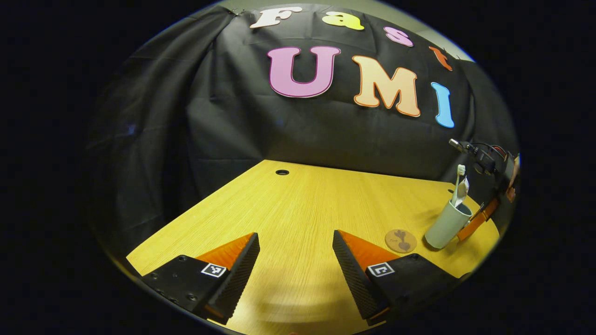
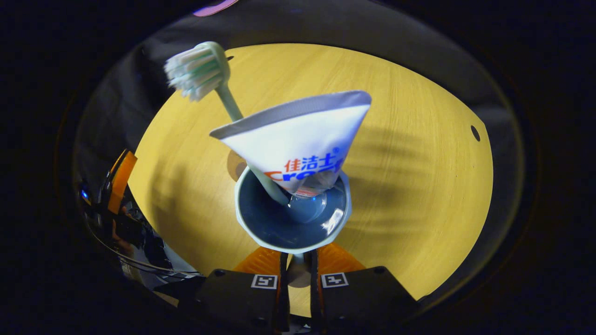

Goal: Put the toothbrush and toothpaste on the desktop into the cup, then pick up the cup and place it on the coaster on the desktop.

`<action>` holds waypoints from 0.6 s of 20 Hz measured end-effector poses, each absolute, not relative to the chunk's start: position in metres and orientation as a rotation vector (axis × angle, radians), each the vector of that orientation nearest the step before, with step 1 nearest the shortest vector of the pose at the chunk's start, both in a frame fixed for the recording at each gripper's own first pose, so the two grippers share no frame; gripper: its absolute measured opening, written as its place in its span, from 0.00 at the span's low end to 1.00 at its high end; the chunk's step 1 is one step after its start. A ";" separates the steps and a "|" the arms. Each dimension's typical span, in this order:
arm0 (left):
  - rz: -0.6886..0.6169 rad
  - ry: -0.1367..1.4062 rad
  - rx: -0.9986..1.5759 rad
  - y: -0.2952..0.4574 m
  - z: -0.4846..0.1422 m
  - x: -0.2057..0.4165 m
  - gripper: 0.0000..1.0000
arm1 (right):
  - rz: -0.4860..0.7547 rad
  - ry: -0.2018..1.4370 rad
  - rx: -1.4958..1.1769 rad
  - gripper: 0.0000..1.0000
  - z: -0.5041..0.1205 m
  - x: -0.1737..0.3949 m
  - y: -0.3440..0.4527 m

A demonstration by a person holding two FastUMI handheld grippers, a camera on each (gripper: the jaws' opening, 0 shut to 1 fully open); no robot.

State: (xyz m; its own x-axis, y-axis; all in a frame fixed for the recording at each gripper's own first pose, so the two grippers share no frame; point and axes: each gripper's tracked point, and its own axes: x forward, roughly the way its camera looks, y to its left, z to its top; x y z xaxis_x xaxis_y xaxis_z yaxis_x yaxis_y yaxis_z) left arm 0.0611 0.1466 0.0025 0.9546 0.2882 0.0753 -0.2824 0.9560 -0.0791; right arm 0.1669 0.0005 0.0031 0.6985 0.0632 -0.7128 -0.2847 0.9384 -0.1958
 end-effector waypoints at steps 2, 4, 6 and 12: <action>0.295 -0.075 -0.067 0.149 0.001 0.058 0.94 | 0.228 0.762 -0.321 0.20 0.002 0.169 -0.001; 0.307 -0.078 -0.068 0.154 -0.001 0.049 0.93 | 0.254 0.758 -0.359 0.20 0.002 0.171 -0.004; 0.321 -0.069 -0.080 0.160 -0.006 0.042 0.94 | 0.261 0.761 -0.399 0.20 0.002 0.172 -0.008; 0.382 -0.056 -0.117 0.187 -0.017 0.023 0.94 | 0.268 0.798 -0.455 0.20 0.005 0.168 -0.015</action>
State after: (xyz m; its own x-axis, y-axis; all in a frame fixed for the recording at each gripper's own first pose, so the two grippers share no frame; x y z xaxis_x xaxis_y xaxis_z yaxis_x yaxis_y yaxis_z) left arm 0.0231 0.1873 -0.0169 0.9264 0.3751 0.0324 -0.3687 0.9212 -0.1243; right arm 0.1685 -0.0153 0.0047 0.6717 0.0608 -0.7384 -0.3968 0.8711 -0.2892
